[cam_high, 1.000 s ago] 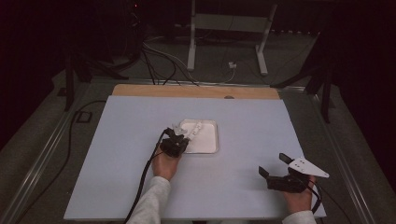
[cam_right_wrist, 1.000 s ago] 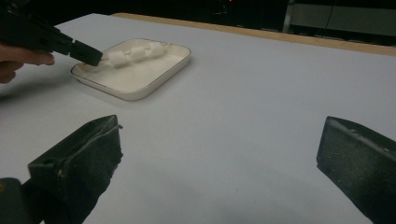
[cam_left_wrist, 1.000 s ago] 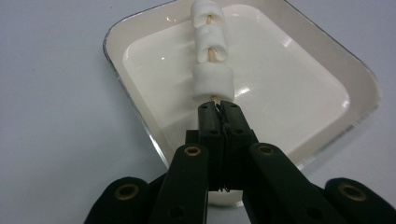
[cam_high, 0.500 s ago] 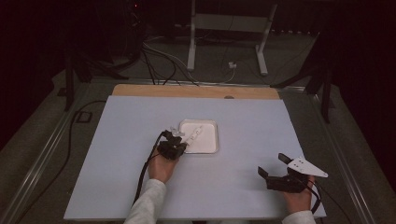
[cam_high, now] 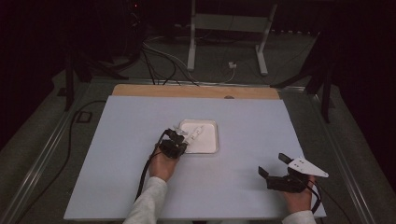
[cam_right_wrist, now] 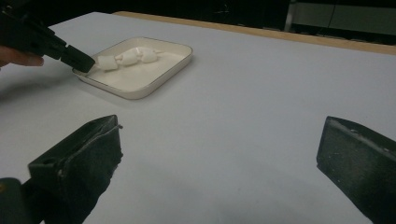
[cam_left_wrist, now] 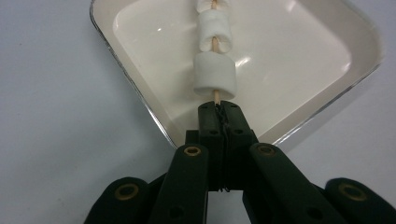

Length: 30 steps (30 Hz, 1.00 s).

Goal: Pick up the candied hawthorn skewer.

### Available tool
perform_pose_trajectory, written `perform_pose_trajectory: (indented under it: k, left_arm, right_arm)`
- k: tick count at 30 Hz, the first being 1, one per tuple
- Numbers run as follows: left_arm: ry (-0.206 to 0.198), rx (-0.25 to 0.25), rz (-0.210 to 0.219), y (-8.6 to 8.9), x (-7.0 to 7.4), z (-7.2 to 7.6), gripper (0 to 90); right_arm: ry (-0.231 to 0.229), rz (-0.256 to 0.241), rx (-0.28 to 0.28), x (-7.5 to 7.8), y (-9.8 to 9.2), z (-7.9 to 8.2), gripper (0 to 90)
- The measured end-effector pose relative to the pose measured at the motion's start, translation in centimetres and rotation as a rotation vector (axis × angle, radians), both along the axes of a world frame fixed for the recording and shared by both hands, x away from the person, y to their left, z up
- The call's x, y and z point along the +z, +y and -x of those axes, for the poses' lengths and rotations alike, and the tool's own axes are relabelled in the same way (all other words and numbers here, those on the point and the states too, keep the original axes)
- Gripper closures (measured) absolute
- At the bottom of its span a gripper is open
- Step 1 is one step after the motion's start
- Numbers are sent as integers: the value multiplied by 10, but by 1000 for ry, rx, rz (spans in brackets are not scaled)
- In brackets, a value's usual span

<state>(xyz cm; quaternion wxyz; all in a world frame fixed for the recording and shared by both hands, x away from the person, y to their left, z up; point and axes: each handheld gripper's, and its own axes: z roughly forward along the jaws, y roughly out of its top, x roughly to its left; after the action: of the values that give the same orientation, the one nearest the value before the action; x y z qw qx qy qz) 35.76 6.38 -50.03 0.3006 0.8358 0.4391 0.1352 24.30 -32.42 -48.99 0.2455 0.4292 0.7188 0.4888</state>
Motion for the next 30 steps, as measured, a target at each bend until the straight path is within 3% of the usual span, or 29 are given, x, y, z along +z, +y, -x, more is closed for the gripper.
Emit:
perform_pose_trajectory:
  k: [2,6,11,14,16,30]
  left_arm:
    - [-12,5,11,2,3,3,900]
    - [-40,1,79,9,11,11,900]
    - [-63,-8,114,16,15,22,900]
    - [-74,-10,133,19,16,26,900]
    - [-91,-13,170,26,17,32,900]
    - [-166,-53,295,50,30,57,900]
  right_arm:
    - [0,-1,1,0,0,0,0]
    - [1,-20,3,1,2,2,0]
    - [13,-68,10,4,4,1,0]
    - [12,-71,16,5,6,0,0]
    - [8,-82,24,9,9,-2,0]
    - [44,-112,117,31,47,-37,0]
